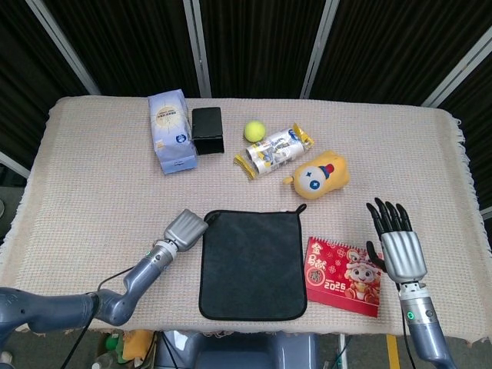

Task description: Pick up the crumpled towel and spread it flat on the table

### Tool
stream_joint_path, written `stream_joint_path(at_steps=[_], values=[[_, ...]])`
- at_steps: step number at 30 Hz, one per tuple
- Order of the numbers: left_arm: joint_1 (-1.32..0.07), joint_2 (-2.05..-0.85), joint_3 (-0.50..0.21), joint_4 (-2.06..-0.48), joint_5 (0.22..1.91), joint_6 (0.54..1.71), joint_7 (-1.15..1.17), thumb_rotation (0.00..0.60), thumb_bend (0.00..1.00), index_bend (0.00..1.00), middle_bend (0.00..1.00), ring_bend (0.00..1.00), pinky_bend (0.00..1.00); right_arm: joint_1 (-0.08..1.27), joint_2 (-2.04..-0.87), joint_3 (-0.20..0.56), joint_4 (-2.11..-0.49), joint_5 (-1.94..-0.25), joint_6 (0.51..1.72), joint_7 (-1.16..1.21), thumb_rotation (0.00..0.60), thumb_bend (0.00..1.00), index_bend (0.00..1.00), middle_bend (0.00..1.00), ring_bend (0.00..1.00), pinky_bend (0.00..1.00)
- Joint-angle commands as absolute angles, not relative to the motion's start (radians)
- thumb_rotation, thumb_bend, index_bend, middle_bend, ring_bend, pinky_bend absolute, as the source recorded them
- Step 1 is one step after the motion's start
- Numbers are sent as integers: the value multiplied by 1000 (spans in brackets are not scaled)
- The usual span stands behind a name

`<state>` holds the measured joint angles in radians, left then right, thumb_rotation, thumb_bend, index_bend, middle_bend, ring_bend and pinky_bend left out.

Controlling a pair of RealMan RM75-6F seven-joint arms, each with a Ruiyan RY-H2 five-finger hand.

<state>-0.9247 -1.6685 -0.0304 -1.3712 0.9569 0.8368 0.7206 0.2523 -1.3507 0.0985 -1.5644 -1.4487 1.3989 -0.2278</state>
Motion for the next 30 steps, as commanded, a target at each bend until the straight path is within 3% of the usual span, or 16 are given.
stream_joint_path(at_steps=[1,6,9,13,18,22,30], values=[[-919,-1660,-33,-1387,967,852,711,600,559,0,720,646,729,252,-1351,99,-1565,-1450,1399,-228,600,496,0,10,1,36],[-891,-1639,-52,-1426,987,912,668,600,175,0,563,537,666,252,-1352,98,-1563,-1456,1401,-231,600,496,0,10,1,36],[-842,-1620,-76,-1469,1012,995,592,600,65,0,371,431,559,251,-1353,97,-1561,-1457,1400,-229,600,495,0,10,1,36],[-777,-1593,-89,-1516,1055,1090,501,600,39,0,177,266,371,251,-1355,97,-1559,-1460,1400,-229,600,495,0,9,1,36],[-650,-1521,-52,-1604,1128,1240,390,600,1,0,13,62,119,250,-1355,91,-1561,-1471,1399,-219,600,383,0,0,0,36],[-545,-1476,2,-1643,1204,1359,315,600,0,0,0,3,54,250,-1354,87,-1557,-1480,1398,-209,600,349,0,0,0,36],[-384,-1396,76,-1682,1307,1503,187,600,0,0,0,0,50,242,-1352,64,-1537,-1480,1378,-212,600,327,0,0,0,0]])
